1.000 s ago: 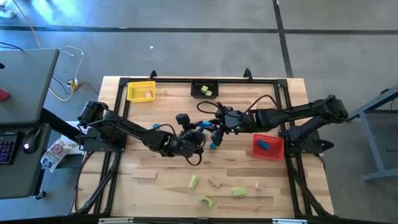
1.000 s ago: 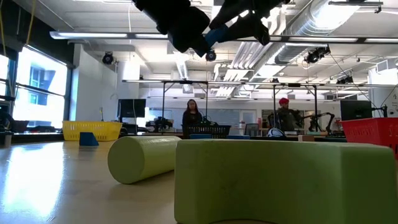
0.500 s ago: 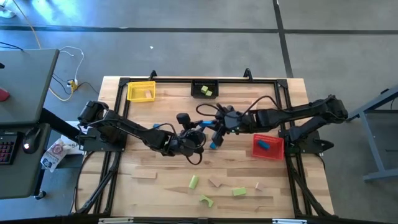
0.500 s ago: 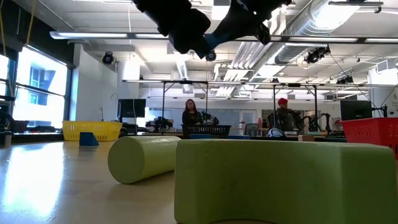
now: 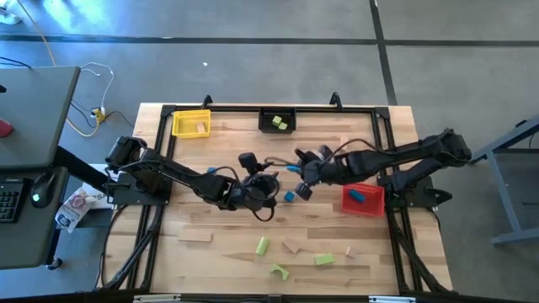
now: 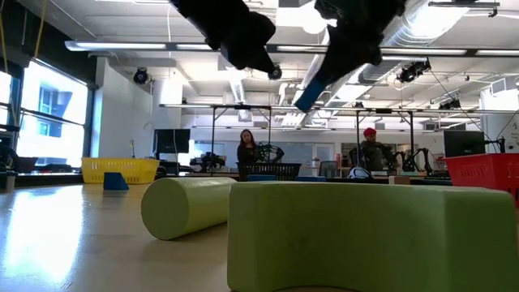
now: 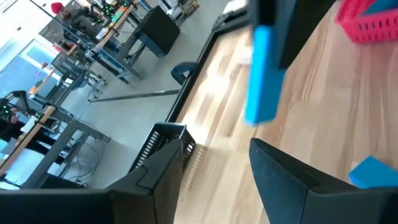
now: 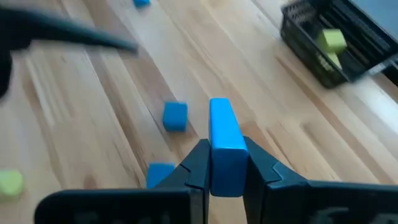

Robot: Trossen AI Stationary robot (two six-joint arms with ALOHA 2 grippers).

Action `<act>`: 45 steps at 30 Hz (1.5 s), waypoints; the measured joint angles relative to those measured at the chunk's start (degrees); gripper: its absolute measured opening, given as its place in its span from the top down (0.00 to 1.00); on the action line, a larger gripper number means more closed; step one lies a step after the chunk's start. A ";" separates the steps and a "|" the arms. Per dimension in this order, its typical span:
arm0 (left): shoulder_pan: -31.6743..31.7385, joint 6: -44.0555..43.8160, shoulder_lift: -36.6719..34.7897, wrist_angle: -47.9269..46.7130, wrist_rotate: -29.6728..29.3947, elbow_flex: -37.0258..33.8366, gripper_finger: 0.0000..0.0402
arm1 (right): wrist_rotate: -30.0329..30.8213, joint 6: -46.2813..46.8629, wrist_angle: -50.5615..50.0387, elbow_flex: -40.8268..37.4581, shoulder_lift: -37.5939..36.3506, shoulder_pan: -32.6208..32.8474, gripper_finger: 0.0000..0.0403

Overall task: Sort & place blocks by color
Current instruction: Put the blue block into the red basket

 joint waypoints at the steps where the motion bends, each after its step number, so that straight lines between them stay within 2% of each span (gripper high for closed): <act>1: 0.06 0.04 0.00 -0.82 0.00 0.00 0.57 | 0.88 0.99 -1.57 0.00 0.00 0.85 0.92; 12: 1.91 -5.68 0.00 -8.37 3.53 0.00 0.57 | 13.89 18.14 -21.24 0.07 0.00 10.61 0.92; 22: 2.28 -5.81 0.00 -11.16 4.59 0.00 0.57 | 20.55 46.81 -43.61 0.07 0.00 21.03 0.92; 26: 2.28 -5.81 0.00 -11.16 4.56 0.00 0.57 | 20.91 57.51 -49.33 0.07 -0.02 25.51 0.92; 34: 2.28 -5.81 0.00 -11.14 4.60 0.00 0.57 | 21.12 70.98 -53.29 -0.01 -0.04 32.86 0.92; 45: 2.28 -5.80 0.00 -11.16 4.98 0.00 0.57 | 17.35 91.75 -53.36 -9.65 -2.03 40.72 0.92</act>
